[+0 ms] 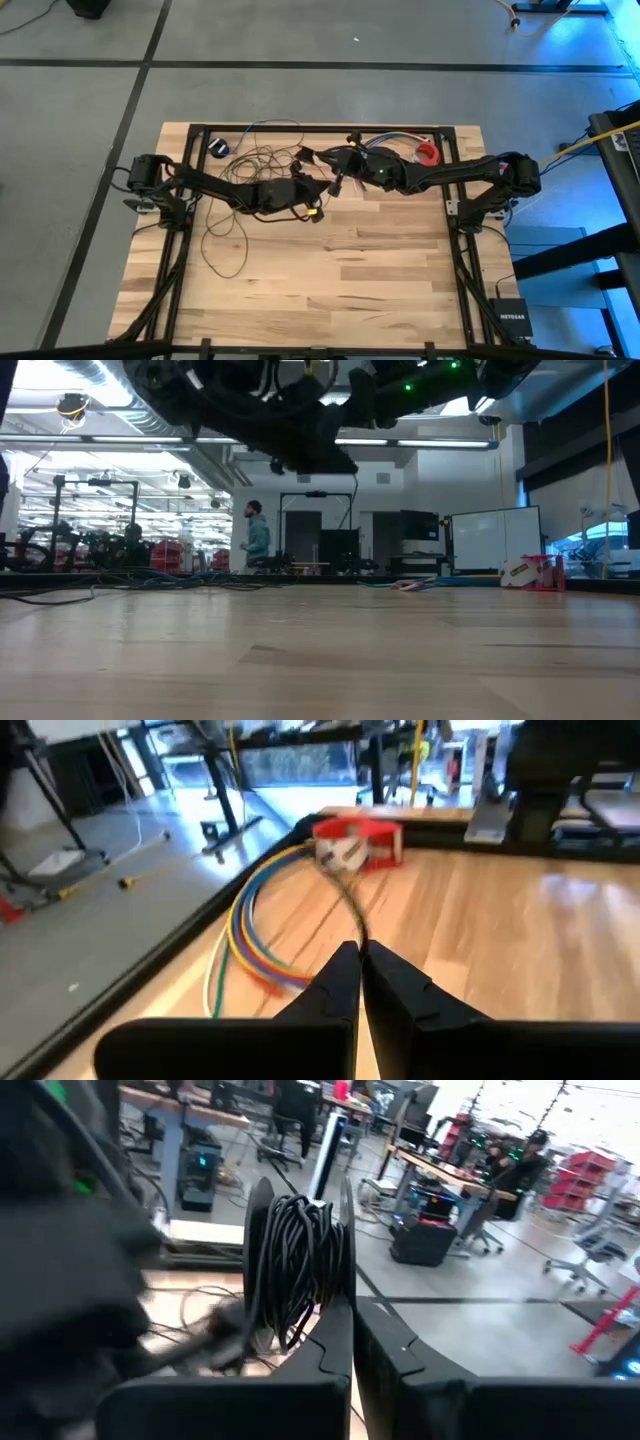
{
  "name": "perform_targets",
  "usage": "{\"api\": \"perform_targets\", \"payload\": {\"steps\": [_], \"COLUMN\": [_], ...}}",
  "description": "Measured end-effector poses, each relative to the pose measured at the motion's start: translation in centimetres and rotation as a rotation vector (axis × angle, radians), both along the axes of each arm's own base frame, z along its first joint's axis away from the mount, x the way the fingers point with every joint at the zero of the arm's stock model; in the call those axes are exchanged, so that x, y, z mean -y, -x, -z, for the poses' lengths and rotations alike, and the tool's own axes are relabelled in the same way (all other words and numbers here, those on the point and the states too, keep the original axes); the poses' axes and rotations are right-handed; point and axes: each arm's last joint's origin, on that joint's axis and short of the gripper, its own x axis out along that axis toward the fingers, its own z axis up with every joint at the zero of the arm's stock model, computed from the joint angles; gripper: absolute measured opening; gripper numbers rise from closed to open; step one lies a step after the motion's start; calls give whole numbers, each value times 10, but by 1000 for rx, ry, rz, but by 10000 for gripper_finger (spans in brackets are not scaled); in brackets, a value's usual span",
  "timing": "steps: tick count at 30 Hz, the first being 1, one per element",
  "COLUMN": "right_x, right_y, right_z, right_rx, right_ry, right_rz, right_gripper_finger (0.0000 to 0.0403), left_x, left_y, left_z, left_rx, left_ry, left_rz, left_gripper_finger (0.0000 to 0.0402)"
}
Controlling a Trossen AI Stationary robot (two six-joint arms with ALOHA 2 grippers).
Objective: Coiling cords
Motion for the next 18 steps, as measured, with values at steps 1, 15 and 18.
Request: {"api": "perform_targets", "payload": {"steps": [1, 15, 18], "right_x": [0, -3, -4], "right_y": [0, 11, 15], "right_z": [0, -8, -11], "right_rx": [2, -51, -67], "right_ry": [-2, -8, -9], "right_rz": [-7, -30, -53], "right_gripper_finger": [5, 5, 5], "left_x": [-2, -12, -13], "left_y": [0, 13, 19], "left_z": [3, 15, 10], "left_rx": [-9, -282, -335], "left_ry": [9, -97, -154], "left_rz": [-8, -148, -192], "left_gripper_finger": [5, 5, 5]}}
